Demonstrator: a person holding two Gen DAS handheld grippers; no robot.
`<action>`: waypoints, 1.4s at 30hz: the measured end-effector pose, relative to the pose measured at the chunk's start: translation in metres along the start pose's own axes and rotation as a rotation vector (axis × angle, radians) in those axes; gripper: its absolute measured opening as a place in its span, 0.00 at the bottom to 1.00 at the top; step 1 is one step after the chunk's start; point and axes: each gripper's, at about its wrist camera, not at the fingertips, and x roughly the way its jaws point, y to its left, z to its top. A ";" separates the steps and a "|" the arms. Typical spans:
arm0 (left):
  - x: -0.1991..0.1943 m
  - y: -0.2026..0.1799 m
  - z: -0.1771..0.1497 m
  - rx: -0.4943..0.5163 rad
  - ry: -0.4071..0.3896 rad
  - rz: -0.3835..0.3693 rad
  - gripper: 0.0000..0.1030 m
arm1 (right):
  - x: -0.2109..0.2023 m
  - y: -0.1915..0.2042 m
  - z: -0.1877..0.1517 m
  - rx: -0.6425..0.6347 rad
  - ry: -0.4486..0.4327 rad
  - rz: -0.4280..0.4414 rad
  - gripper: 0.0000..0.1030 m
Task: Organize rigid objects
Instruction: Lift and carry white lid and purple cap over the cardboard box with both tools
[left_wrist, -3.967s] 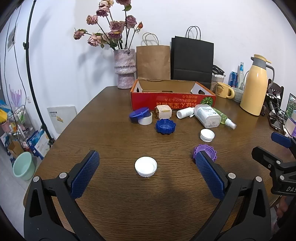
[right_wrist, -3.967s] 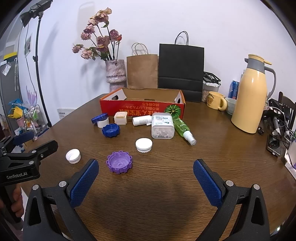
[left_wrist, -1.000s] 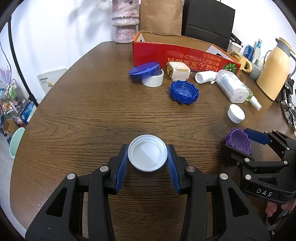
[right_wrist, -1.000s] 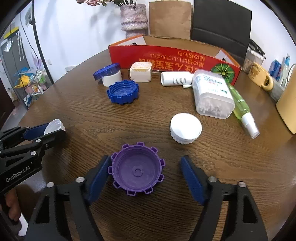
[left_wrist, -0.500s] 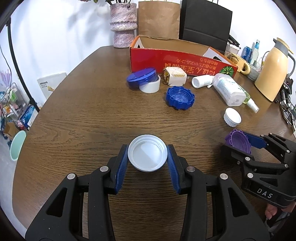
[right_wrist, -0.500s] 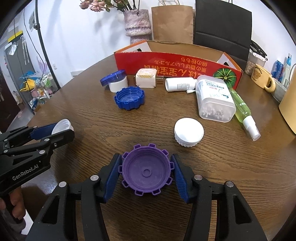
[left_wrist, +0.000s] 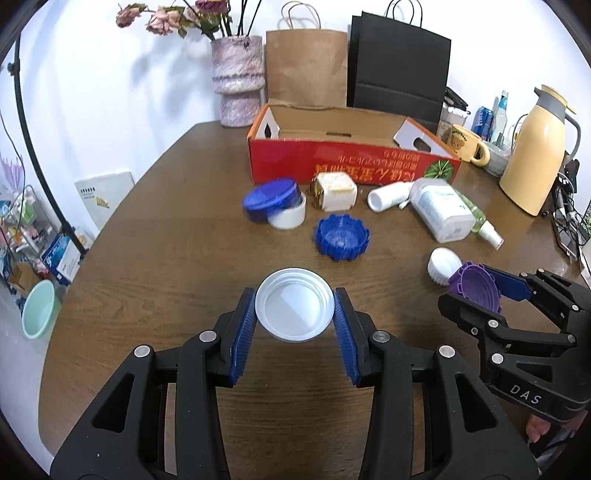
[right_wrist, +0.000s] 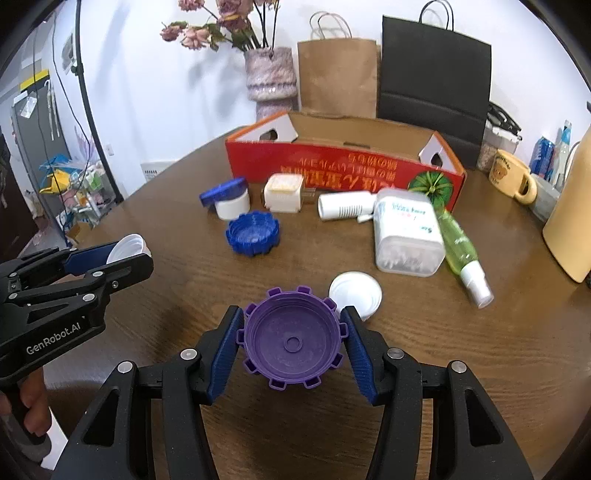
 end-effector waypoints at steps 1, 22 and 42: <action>-0.002 -0.001 0.003 0.003 -0.009 -0.001 0.36 | -0.002 -0.001 0.002 0.001 -0.008 -0.002 0.58; -0.009 -0.018 0.062 0.005 -0.146 -0.012 0.36 | -0.021 -0.024 0.060 0.039 -0.150 -0.042 0.58; 0.017 -0.030 0.119 -0.036 -0.207 0.001 0.36 | 0.000 -0.050 0.114 0.108 -0.237 -0.067 0.58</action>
